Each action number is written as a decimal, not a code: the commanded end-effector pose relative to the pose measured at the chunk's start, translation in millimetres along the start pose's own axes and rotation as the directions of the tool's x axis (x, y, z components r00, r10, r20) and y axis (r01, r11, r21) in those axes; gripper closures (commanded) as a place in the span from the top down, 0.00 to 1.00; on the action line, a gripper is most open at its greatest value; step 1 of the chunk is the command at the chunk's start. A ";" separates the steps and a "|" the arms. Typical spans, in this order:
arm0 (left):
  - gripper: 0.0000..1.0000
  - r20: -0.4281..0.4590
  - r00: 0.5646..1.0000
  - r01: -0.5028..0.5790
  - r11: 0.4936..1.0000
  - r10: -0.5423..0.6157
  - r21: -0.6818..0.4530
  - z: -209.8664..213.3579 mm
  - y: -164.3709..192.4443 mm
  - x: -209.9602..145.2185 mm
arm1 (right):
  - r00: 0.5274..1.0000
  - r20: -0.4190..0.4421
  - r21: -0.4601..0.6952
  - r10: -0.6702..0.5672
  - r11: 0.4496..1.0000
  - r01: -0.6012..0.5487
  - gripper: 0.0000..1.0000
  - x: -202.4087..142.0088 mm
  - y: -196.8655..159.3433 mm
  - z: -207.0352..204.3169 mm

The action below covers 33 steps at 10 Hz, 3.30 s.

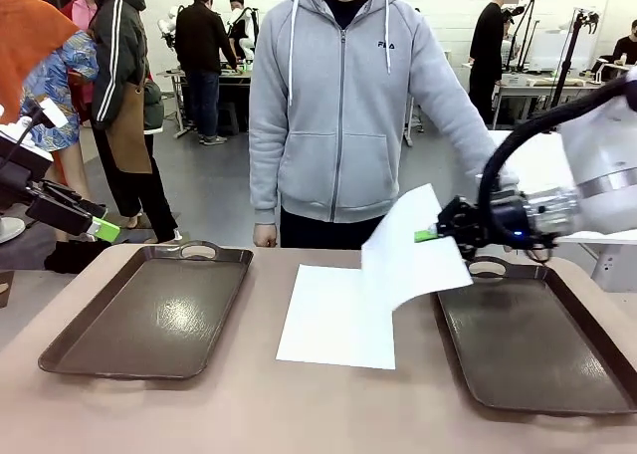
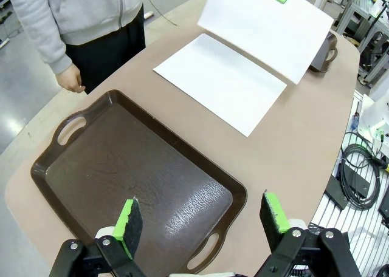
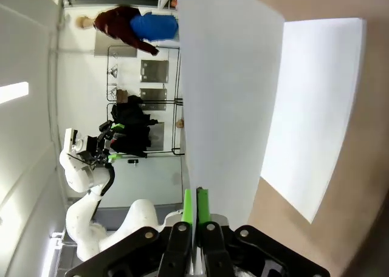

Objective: Sort the A4 documents.
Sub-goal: Place the A4 Paper in the designated Handle tray.

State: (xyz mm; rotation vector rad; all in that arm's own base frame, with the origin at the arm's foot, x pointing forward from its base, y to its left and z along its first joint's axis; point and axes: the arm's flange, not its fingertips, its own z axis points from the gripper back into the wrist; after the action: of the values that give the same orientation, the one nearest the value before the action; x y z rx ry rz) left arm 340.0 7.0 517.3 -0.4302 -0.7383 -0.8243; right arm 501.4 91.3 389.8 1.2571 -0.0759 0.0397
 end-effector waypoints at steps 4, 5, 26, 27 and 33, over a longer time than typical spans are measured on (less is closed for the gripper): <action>1.00 0.013 1.000 0.002 1.000 -0.002 -0.014 -0.7 1.6 -0.4 | 0.977 -0.152 0.120 -0.150 0.978 0.169 0.01 -0.6 -66.5 87.1; 1.00 0.013 1.000 0.002 1.000 -0.002 -0.014 -0.7 1.6 -0.4 | 0.971 -0.174 0.133 -0.166 0.973 0.190 0.01 1.5 -77.7 93.8; 1.00 0.013 1.000 0.002 1.000 -0.002 -0.014 -0.7 1.6 -0.4 | 0.998 -0.069 -0.471 0.014 0.881 -0.044 0.01 -8.5 -124.6 140.6; 1.00 0.013 1.000 0.002 1.000 -0.002 -0.014 -0.7 1.6 -0.4 | 0.999 -0.050 -0.489 0.000 0.872 -0.025 0.01 -9.8 -125.2 143.9; 1.00 0.013 1.000 0.002 1.000 -0.002 -0.014 -0.7 1.6 -0.4 | 0.999 -0.005 -0.570 -0.049 0.821 0.037 0.01 -8.7 -138.2 142.4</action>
State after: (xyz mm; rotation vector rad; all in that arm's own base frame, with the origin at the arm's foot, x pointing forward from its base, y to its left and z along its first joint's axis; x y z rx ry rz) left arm 340.0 6.9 517.4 -0.4301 -0.7382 -0.8237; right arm 500.8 -92.4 302.5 0.6915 -0.0528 0.0074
